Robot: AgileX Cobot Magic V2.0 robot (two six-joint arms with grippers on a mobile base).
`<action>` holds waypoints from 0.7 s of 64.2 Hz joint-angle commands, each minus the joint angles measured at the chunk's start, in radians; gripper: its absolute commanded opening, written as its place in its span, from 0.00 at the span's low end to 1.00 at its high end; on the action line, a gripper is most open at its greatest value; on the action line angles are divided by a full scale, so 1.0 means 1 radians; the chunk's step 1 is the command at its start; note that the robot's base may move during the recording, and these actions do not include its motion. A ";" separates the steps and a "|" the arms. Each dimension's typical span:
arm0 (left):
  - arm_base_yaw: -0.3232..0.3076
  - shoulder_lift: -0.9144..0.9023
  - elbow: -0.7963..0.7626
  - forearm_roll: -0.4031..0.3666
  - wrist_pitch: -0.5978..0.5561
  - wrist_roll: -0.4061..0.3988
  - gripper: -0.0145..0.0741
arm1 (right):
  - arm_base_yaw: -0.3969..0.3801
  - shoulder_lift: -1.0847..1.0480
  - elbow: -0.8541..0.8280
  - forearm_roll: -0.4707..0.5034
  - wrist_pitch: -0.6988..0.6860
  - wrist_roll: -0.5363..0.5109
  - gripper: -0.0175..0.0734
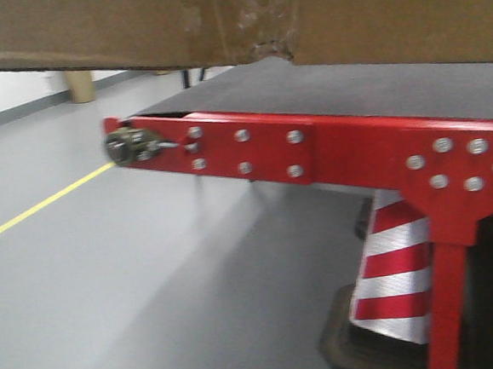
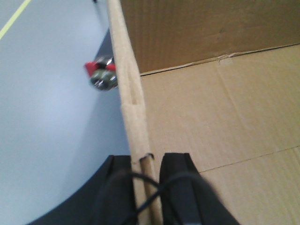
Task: Grab carton from right shelf to conveyor
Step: 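Carry the carton over the grey belt of the red conveyor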
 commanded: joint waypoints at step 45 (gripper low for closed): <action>-0.011 -0.013 -0.007 0.023 -0.040 0.009 0.14 | 0.000 -0.006 0.000 -0.009 -0.042 -0.012 0.13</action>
